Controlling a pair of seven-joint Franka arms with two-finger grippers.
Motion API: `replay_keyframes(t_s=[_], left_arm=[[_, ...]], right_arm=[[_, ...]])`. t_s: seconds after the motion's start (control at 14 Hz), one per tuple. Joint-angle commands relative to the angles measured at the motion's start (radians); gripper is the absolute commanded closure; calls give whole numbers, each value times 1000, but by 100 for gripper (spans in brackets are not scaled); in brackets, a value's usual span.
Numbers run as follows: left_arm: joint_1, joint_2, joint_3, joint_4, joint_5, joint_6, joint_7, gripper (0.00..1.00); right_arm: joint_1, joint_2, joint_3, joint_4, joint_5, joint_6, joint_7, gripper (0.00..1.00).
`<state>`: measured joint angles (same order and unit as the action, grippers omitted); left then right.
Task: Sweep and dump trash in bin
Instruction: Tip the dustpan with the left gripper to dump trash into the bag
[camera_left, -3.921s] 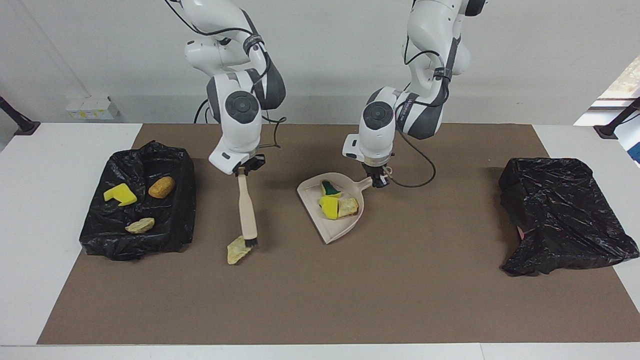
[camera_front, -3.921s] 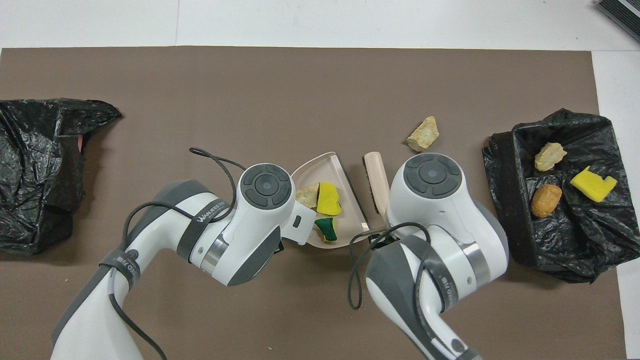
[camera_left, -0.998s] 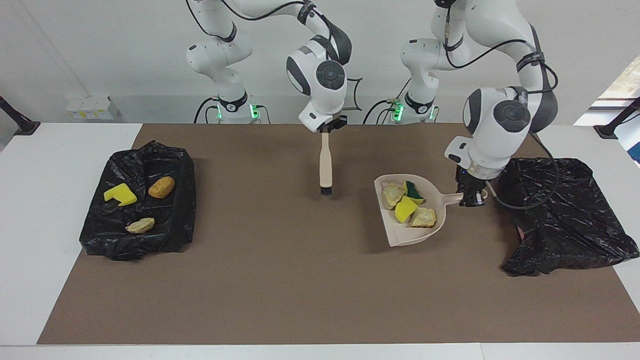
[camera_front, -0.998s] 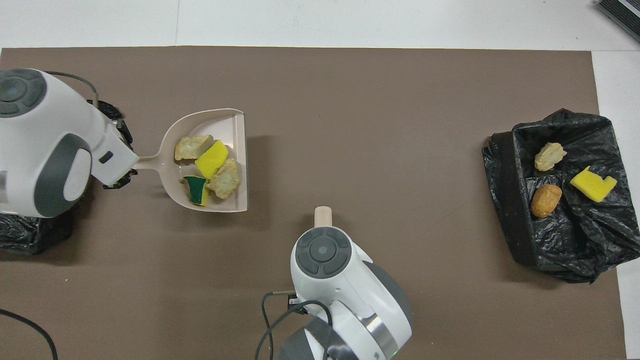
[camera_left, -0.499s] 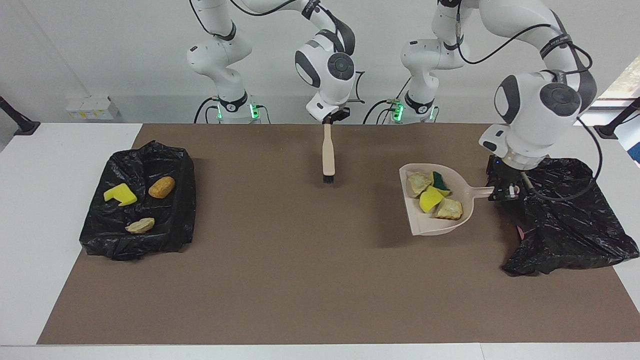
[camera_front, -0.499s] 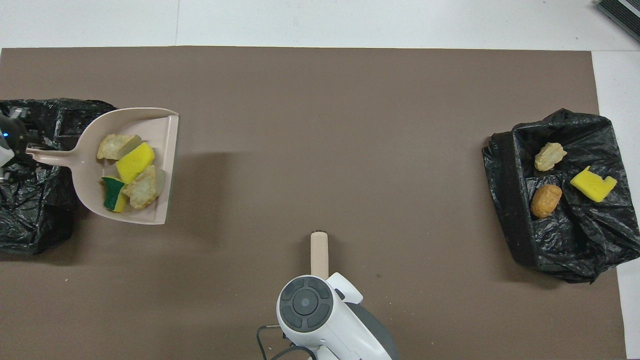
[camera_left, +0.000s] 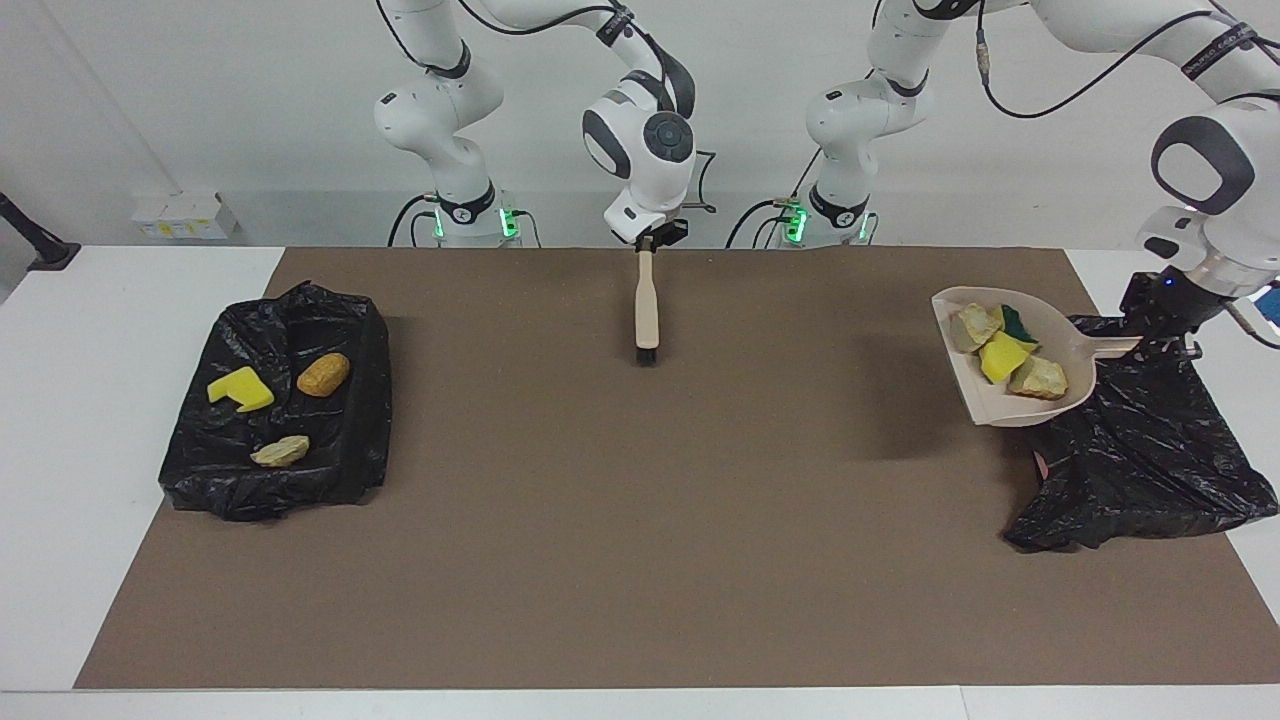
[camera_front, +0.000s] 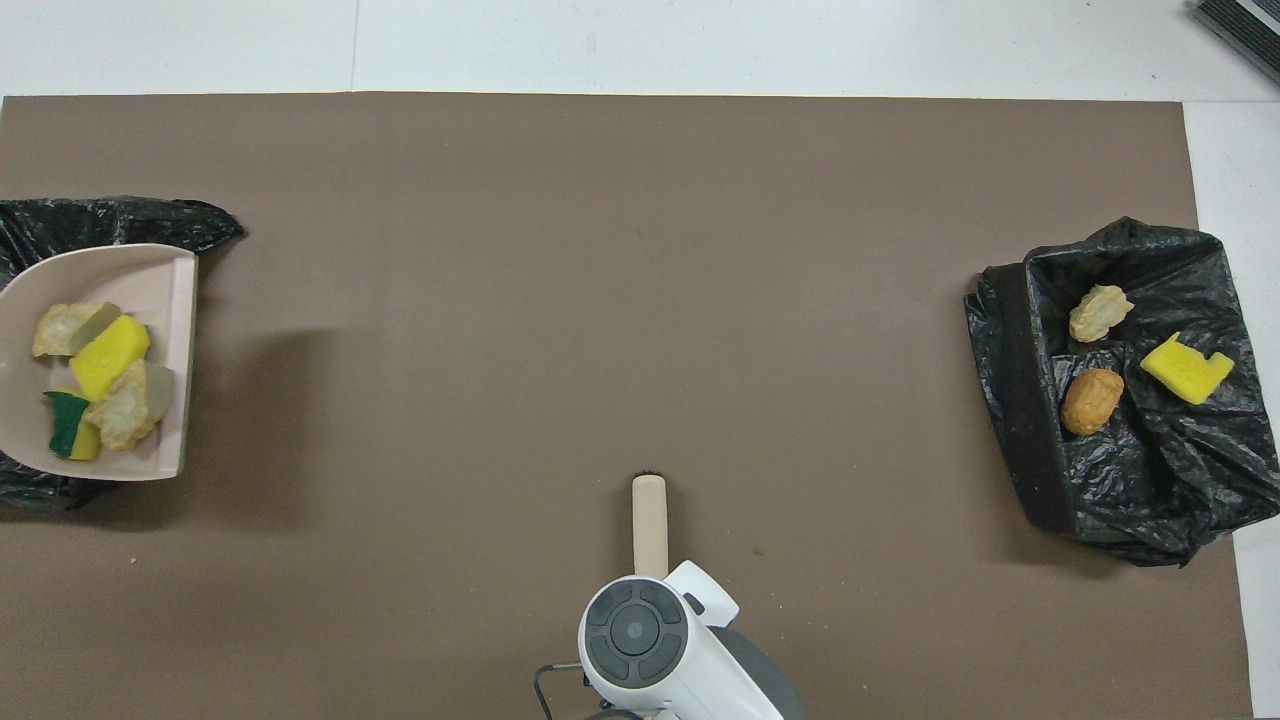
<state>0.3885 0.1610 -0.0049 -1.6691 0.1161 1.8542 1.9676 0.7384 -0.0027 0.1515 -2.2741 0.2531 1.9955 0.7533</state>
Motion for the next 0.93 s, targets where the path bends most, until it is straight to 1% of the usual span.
replay_keyframes(t_s=[0.0, 0.07, 0.21, 0.36, 0.43, 0.5, 0.64, 0.71, 0.78, 0.86], left_arm=[[50, 29, -9, 54, 74, 54, 2, 100], [59, 37, -6, 67, 121, 75, -6, 100], [59, 54, -4, 90, 248, 114, -25, 100], [59, 55, -4, 88, 374, 190, -84, 100], [50, 54, -4, 80, 478, 227, -149, 100], [47, 51, -6, 69, 561, 246, -194, 100], [43, 51, -4, 65, 622, 273, -243, 100], [35, 54, -4, 72, 678, 283, -303, 100], [12, 58, -10, 80, 770, 272, -350, 100], [-14, 54, -7, 83, 827, 266, -380, 100]], right_arm=[[-2, -36, -1, -47, 23, 52, -37, 66], [-2, -31, -1, -41, 23, 52, -32, 46], [-11, -14, -3, -18, 23, 49, -34, 26], [-48, -19, -12, 34, 23, 40, -16, 11], [-95, -22, -12, 80, 20, 32, -28, 7], [-152, -25, -12, 120, 20, 31, -34, 0], [-273, -13, -9, 210, 9, 28, -45, 0], [-328, -8, -10, 244, 3, 29, -54, 0], [-380, -8, -12, 280, -3, 26, -70, 0], [-449, -10, -12, 303, -9, 19, -106, 0]])
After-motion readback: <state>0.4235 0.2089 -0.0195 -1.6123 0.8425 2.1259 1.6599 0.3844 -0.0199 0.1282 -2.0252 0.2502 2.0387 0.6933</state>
